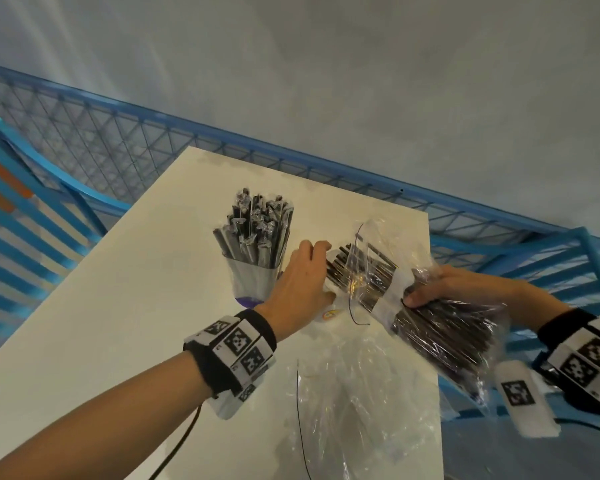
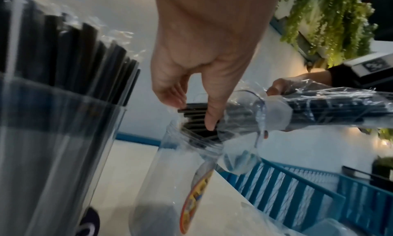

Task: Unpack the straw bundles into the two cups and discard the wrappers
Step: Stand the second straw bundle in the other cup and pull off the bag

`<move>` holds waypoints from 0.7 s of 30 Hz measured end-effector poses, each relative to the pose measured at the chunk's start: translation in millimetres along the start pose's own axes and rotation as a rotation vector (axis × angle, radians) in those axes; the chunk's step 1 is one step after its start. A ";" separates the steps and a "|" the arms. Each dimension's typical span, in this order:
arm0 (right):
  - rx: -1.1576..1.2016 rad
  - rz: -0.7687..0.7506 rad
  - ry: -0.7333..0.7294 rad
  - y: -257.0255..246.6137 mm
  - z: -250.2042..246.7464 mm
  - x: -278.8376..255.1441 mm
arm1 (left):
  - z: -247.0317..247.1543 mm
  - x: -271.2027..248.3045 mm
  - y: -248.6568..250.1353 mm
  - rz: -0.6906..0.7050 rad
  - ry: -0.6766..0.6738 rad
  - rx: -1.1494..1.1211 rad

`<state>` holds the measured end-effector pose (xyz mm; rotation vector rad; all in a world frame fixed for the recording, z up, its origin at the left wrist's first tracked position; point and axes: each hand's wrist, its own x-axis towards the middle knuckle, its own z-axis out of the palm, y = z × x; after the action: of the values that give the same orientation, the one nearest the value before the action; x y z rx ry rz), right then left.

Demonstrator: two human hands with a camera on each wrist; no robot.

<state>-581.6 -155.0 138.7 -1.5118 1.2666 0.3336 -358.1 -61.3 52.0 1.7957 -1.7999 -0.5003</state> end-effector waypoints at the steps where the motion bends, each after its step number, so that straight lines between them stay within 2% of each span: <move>1: 0.011 -0.009 0.011 3.1 -0.2 -1.3 | -1.9 4.5 2.7 0.040 0.023 0.090; 3: 0.022 -0.034 0.021 8.1 -1.6 -3.3 | -5.7 17.0 9.4 0.085 -0.005 0.235; 5: 0.030 -0.054 0.020 8.9 -1.7 -5.2 | -5.9 30.2 13.8 0.106 -0.092 0.344; 10: -0.012 -0.094 0.031 0.9 -4.2 -13.4 | -0.9 46.9 22.8 0.201 -0.224 0.452; 14: -0.112 -0.147 0.075 -3.6 -12.9 -23.9 | -4.7 57.1 30.1 0.314 -0.232 0.465; 19: -0.217 -0.225 0.099 -24.1 -29.0 -36.0 | -8.6 64.6 51.9 0.561 -0.183 0.445; 21: -0.135 -0.220 0.050 -28.1 -34.5 -41.6 | -14.2 68.2 61.8 0.550 -0.166 0.370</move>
<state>-588.4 -166.2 198.2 -1.7669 1.1214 0.2424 -395.8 -124.8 108.8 1.4004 -2.5146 -0.1009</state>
